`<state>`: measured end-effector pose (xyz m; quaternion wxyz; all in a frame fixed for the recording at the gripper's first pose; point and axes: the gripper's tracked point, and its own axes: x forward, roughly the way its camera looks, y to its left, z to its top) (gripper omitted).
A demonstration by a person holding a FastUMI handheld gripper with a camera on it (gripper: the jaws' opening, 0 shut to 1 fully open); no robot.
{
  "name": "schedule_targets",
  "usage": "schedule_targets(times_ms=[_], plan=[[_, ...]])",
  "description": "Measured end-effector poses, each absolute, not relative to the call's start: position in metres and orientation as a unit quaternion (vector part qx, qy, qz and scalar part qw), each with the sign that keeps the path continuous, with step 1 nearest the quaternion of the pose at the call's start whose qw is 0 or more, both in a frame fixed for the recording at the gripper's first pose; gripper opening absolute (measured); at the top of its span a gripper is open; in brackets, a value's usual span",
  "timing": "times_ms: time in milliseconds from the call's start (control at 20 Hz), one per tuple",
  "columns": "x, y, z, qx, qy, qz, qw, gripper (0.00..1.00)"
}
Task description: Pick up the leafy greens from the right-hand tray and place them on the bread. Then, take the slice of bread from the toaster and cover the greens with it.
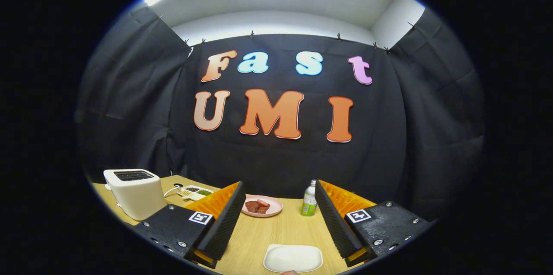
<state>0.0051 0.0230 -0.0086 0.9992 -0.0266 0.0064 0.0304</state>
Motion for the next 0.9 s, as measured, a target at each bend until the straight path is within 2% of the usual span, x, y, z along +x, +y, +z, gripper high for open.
schedule_targets(times_ms=[550,900], plan=[[-0.005,0.013,0.017,-0.003,-0.007,0.020,1.000,0.99],[-0.007,0.019,0.009,-0.012,-0.002,0.024,1.000,0.99]])
